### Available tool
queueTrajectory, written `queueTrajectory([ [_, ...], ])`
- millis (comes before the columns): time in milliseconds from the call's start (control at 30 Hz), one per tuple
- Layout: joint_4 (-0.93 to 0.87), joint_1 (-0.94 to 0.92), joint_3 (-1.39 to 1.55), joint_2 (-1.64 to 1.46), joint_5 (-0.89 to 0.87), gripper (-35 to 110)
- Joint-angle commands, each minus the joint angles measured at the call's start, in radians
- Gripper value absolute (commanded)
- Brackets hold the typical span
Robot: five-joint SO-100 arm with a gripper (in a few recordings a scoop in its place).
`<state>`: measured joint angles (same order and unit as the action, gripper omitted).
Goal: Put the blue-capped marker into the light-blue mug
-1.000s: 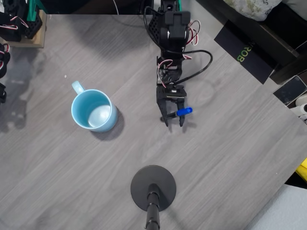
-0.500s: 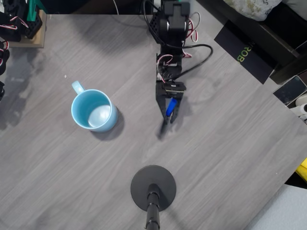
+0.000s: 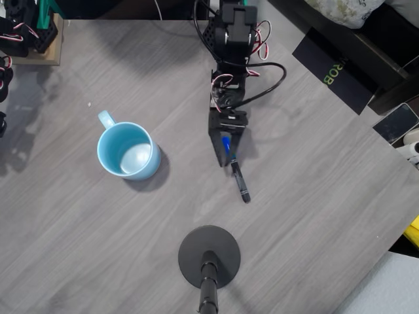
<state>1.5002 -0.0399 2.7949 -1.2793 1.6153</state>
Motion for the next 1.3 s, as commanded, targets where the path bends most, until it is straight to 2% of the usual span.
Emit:
queueTrajectory([
  [0, 0.054, 0.031, 0.015, -0.063, -0.077, 10],
  [100, -0.170, 0.048, 0.029, -0.285, -0.219, 12],
  [167, -0.543, 0.057, 0.003, -0.541, -0.327, 13],
  [233, -1.069, 0.069, -0.095, -0.827, -0.451, 13],
  [267, -1.270, 0.078, -0.167, -0.900, -0.505, 14],
  [300, -1.355, 0.083, -0.212, -0.931, -0.535, 14],
  [433, -1.620, 0.075, -0.371, -0.911, -0.603, 14],
  [633, -1.991, 0.077, -0.597, -0.712, -0.701, 14],
  [867, -2.230, 0.067, -0.804, -0.488, -0.744, 15],
  [1100, -2.485, 0.046, -1.029, -0.328, -0.591, 15],
  [1267, -2.694, 0.043, -1.190, -0.209, -0.385, 15],
])
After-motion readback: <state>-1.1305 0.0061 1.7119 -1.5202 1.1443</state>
